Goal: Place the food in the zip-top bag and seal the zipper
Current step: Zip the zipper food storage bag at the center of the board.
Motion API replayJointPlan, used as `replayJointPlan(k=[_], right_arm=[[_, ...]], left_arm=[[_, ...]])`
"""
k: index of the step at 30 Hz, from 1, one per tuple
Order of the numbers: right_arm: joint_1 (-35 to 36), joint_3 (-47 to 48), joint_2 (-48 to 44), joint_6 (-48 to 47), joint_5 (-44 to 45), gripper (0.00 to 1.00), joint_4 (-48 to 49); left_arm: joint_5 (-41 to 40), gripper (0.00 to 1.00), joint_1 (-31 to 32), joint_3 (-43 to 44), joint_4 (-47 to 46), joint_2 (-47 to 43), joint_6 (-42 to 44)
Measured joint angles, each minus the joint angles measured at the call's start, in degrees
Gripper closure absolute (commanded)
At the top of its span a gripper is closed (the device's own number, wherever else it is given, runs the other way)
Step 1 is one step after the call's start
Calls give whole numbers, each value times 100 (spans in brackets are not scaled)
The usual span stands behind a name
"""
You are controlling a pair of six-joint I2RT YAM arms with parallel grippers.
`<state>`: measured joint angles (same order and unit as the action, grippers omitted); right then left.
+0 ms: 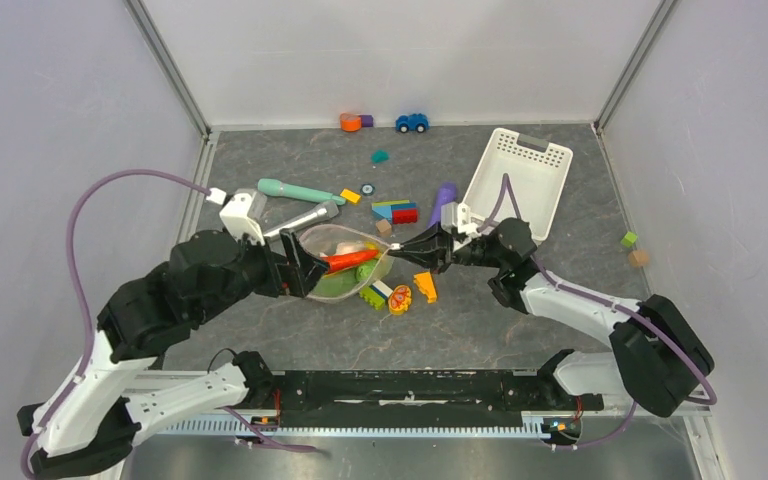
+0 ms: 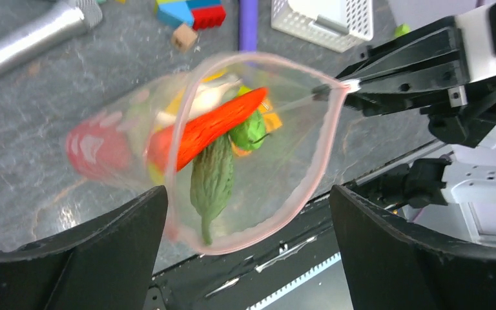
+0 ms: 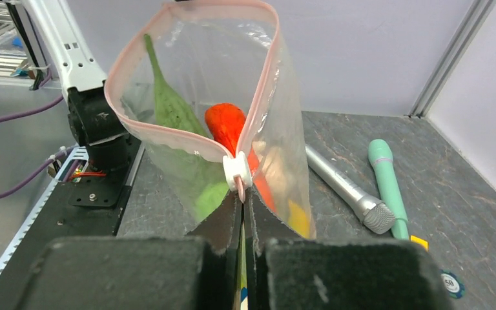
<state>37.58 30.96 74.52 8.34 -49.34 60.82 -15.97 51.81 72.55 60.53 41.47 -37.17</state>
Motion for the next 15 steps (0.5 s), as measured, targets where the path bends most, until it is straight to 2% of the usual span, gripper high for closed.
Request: replayJointPlan(k=[8, 12, 15], right_arm=[[-11, 885, -280, -697, 46, 100, -2135], [-11, 1261, -280, -911, 70, 100, -2820], [-11, 1458, -273, -970, 48, 100, -3145]], left_arm=[[-50, 0, 0, 1561, 164, 955, 455], [90, 0, 0, 1825, 70, 1300, 745], [603, 0, 0, 1836, -188, 1580, 1169]])
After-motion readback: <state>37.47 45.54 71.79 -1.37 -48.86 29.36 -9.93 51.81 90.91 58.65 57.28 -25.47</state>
